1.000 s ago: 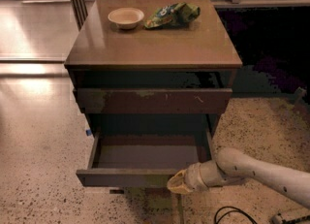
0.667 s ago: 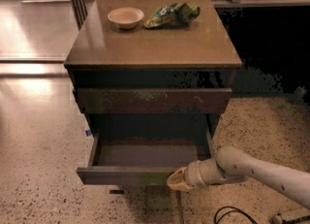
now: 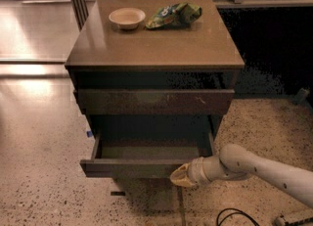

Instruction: Close middle drawer

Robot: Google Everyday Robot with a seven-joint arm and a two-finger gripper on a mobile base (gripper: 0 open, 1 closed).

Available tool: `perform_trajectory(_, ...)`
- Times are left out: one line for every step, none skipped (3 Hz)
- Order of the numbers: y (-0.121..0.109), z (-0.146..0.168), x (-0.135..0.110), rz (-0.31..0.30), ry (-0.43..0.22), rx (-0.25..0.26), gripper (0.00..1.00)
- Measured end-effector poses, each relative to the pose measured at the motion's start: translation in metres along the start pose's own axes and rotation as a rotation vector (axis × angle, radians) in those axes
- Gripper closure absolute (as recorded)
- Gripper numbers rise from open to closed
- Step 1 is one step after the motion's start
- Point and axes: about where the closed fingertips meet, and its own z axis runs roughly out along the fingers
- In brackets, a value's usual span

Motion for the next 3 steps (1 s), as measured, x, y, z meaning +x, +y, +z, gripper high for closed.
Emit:
perform_trajectory(0.000, 0.000, 0.000, 0.000, -0.001, -0.001, 1.00)
perform_trajectory(-0.015, 0.005, -0.006, -0.041, -0.010, 0.036, 1.00)
perform_trajectory(-0.030, 0.002, -0.012, -0.072, -0.019, 0.084, 1.00)
